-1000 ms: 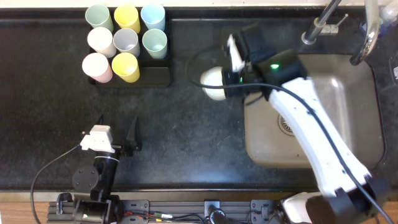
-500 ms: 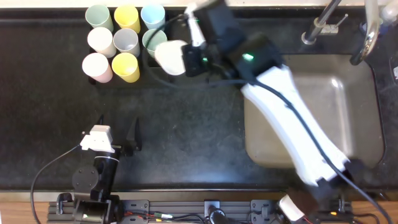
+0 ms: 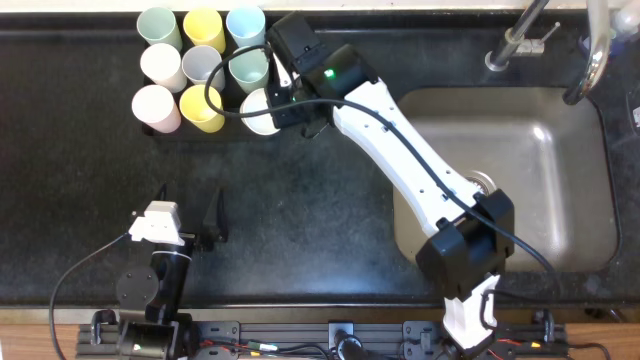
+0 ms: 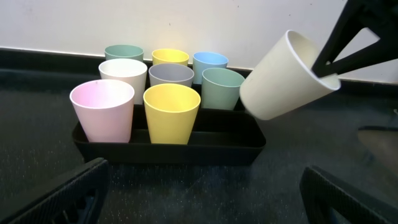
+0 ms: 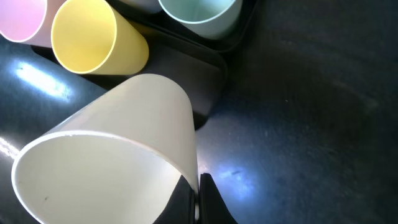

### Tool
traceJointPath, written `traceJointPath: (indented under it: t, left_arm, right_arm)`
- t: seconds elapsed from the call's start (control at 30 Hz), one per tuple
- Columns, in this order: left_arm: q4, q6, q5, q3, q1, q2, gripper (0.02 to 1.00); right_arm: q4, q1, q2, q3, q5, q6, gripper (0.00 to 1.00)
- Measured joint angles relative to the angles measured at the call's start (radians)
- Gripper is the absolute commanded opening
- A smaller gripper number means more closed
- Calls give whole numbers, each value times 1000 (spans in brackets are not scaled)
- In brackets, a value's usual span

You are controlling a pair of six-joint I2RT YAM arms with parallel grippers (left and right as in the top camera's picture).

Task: Store Cups

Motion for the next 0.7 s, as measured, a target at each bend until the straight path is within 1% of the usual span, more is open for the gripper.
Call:
traceJointPath:
  t: [0.7]
  left_arm:
    - [0,0,0,0,0,0,1000]
  right_arm:
    - [71,1,88,3,-3,35,40]
